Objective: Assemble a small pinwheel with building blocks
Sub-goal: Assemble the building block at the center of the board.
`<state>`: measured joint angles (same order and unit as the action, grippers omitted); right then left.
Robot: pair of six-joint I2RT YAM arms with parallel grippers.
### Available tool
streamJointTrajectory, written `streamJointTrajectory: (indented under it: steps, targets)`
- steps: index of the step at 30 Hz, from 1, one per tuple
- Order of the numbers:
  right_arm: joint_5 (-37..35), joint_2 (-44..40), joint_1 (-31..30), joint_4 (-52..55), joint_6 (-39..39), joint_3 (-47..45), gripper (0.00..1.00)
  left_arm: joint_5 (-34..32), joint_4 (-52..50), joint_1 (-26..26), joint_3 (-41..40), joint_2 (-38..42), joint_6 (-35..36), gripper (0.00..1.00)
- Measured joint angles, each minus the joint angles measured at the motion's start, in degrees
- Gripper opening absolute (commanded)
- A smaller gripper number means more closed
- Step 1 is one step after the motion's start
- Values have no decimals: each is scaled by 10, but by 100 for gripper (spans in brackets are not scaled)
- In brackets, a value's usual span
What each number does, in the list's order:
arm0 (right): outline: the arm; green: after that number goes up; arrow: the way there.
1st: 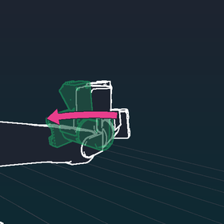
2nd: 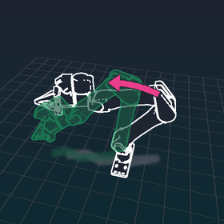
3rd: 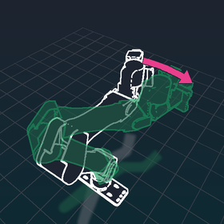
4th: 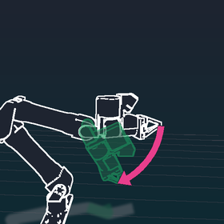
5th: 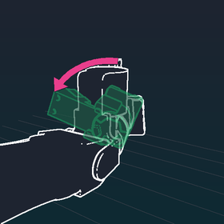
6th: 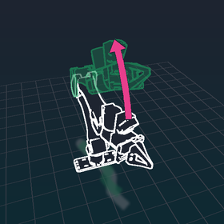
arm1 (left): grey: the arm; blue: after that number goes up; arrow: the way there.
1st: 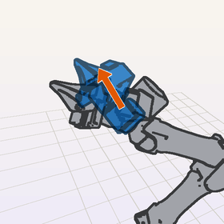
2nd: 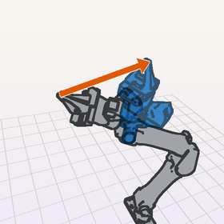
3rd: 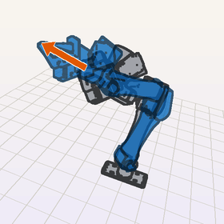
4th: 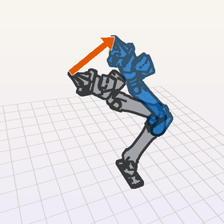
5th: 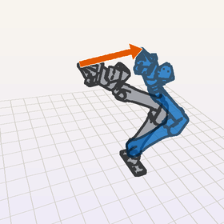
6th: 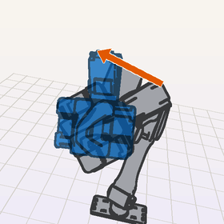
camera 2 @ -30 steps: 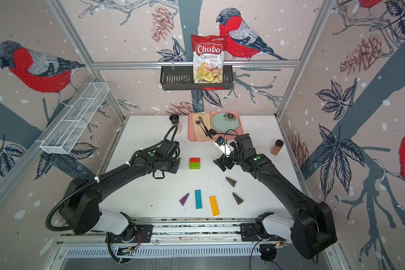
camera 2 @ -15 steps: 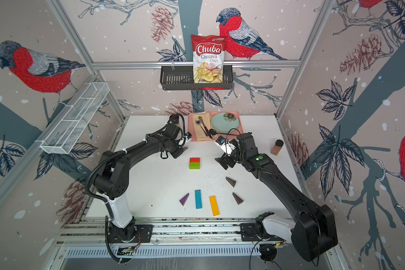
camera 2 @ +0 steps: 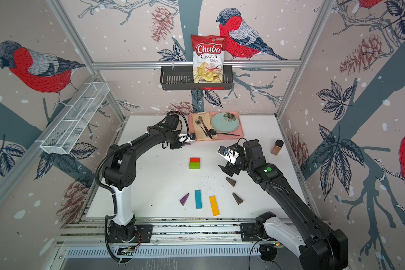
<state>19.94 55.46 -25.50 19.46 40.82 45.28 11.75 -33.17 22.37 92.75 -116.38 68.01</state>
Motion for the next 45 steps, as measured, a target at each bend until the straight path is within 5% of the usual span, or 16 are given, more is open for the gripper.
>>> streamJointTrajectory:
  steps: [6,10,38,45]
  targets:
    - [25,2,-6,-34,0,-12,97,44,-84,-16,39,-31,180,13]
    - [29,3,-7,-41,0,-15,97,61,-104,-9,42,-51,227,14]
    - [25,-9,-7,-43,-1,-30,97,31,-47,10,19,-83,228,18]
    - [26,5,-7,-44,-2,-30,97,32,-30,10,-3,-70,228,28]
